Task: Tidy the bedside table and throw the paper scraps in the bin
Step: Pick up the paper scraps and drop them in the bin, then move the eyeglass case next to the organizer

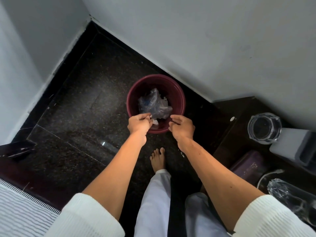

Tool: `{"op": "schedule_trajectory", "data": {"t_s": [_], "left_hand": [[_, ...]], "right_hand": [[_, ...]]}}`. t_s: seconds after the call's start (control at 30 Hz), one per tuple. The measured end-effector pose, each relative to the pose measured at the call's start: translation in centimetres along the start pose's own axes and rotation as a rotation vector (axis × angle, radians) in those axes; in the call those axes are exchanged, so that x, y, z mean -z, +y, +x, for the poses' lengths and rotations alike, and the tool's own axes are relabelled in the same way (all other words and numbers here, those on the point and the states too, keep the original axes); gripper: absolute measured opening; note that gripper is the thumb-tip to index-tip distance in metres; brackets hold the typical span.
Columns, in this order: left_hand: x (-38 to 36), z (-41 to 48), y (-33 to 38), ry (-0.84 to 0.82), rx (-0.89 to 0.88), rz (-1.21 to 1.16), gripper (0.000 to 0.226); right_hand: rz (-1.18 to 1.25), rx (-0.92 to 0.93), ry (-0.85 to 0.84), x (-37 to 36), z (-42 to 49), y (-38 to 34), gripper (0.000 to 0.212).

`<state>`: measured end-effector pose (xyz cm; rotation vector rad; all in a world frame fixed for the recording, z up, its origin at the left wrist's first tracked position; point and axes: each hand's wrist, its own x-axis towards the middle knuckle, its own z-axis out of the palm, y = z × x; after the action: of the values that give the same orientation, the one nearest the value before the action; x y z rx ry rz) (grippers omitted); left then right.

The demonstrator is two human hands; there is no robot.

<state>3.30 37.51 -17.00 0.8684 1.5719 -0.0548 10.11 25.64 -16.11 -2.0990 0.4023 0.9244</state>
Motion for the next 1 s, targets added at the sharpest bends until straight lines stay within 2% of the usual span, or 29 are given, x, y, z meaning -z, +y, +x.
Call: {"op": "schedule_trajectory", "data": {"t_s": [0.17, 0.37, 0.5, 0.57, 0.67, 0.77, 0.87, 1.0], "left_hand": [[0.2, -4.7, -1.1, -0.094, -0.026, -0.058, 0.018], [-1.9, -13.9, -4.6, -0.27, -0.025, -0.113, 0.019], [-4.3, -19.6, -8.2, -0.337, -0.05, -0.021, 0.016], [-5.4, -21.7, -9.9, -0.335, -0.138, 0.106, 0.016], [-7.3, -24.2, -11.8, -0.314, -0.406, 0.45, 0.017], [-8.9, -25.7, -13.3, -0.31, -0.648, 0.75, 0.028], [-10.4, -26.4, -14.3, -0.288, -0.774, 0.976, 0.047], [-12.5, -25.9, -14.6, -0.243, -0.885, 1.201, 0.069]], "right_hand": [[-0.139, 0.152, -0.005, 4.6, -4.0, 1.4, 0.02], [-0.178, 0.348, 0.024, 12.3, -10.1, 2.9, 0.016], [-0.191, 0.421, 0.073, 17.6, -13.1, 4.4, 0.016], [-0.165, 0.422, 0.112, 19.8, -14.0, 5.5, 0.017], [-0.142, 0.402, 0.21, 22.8, -14.8, 7.7, 0.021], [-0.186, 0.395, 0.199, 25.0, -14.9, 9.8, 0.031], [-0.198, 0.334, 0.178, 26.3, -14.2, 11.5, 0.039], [-0.049, 0.195, 0.166, 26.9, -12.7, 12.7, 0.042]]}}
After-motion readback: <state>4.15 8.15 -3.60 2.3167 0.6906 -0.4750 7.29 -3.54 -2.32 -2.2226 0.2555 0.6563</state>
